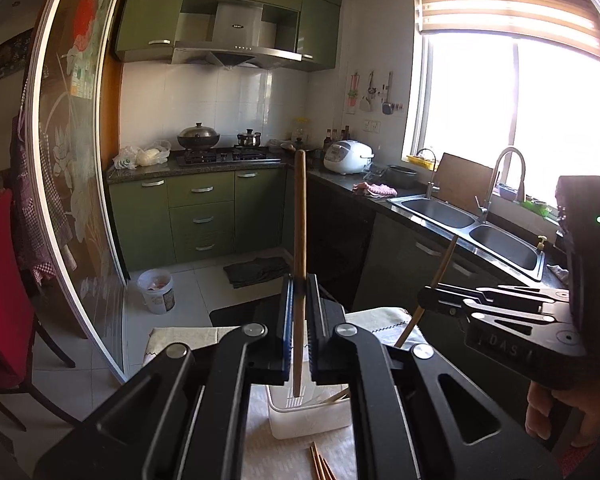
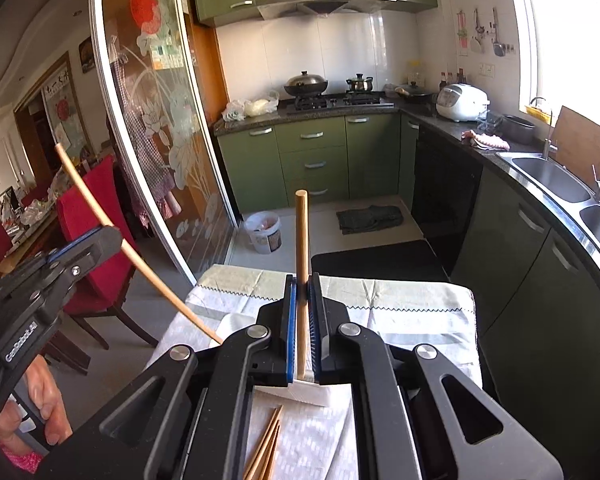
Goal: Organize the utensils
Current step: 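Lower the chopsticks into the white holder and open both grippers, then move both grippers down to the loose chopsticks and close the left gripper on one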
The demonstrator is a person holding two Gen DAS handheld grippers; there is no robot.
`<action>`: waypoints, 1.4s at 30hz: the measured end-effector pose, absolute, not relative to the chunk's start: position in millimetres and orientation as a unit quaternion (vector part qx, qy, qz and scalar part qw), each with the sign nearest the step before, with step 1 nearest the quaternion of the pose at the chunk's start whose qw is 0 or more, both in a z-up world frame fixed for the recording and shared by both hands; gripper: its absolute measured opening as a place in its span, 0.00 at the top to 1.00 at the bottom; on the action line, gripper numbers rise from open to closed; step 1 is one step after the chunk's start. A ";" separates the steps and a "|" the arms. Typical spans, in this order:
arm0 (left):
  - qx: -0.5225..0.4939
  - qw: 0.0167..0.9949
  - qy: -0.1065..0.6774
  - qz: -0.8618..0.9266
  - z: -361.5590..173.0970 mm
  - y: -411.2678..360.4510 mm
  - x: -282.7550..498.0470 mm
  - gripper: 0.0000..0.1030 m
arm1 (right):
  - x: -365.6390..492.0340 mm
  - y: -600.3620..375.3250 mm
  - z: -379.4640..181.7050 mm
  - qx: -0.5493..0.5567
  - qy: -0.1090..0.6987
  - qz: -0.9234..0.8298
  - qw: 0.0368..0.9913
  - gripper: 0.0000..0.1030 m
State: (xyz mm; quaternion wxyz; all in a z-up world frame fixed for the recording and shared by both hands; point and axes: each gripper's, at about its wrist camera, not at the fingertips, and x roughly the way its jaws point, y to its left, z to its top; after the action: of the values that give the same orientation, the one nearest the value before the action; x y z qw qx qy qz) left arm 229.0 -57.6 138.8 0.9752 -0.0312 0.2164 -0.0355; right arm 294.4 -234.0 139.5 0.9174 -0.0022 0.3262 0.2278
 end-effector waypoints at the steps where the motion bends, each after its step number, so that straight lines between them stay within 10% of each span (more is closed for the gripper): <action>1: -0.032 0.973 0.225 -0.033 132.1 -57.6 236.8 0.94 | 296.3 -231.1 133.0 -0.009 0.331 0.227 0.916 0.93; 17: -0.016 0.956 0.292 -0.030 78.8 -58.0 263.6 0.94 | 227.7 -279.6 119.0 0.053 0.291 0.282 0.913 0.82; 30: -0.002 0.939 0.344 -0.033 51.4 -66.9 271.4 0.94 | 118.6 -361.7 -22.1 0.204 0.331 0.287 0.875 0.67; 42: -0.007 0.919 0.391 -0.049 40.3 -64.4 215.9 0.71 | 129.3 -366.8 -80.3 0.221 0.392 0.256 0.856 0.66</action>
State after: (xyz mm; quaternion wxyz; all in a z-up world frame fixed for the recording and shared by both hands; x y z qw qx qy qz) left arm 215.9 -64.4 40.3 0.9189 -0.0074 0.3914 -0.0494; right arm 129.3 -366.8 -80.3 0.8555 0.2210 0.3918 0.2563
